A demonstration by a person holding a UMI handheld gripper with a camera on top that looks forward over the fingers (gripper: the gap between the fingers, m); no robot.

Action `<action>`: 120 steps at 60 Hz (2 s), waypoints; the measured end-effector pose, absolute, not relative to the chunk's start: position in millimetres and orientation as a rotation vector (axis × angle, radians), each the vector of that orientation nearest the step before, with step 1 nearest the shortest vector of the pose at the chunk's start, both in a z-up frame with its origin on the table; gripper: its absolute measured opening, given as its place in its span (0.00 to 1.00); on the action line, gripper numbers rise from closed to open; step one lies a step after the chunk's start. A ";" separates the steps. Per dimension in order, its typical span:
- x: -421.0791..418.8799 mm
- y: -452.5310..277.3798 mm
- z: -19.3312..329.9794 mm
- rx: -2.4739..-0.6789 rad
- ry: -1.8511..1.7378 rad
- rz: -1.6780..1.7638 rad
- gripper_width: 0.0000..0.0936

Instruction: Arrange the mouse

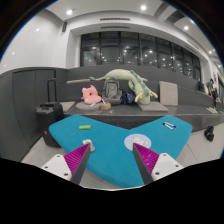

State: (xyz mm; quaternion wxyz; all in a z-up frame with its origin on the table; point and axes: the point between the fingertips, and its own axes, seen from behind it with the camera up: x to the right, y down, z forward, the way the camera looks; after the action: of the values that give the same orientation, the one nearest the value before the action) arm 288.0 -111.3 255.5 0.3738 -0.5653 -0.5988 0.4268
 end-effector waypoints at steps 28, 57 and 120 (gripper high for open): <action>239.3 -146.0 182.1 -1.487 -1.547 1.019 0.92; 180.1 -240.0 89.4 -1.537 -1.569 0.987 0.92; -26.5 -268.7 -11.8 -1.659 -1.580 0.833 0.92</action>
State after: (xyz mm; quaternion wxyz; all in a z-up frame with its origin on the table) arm -26.5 -268.7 -11.8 0.3446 -0.6388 -0.6084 0.3209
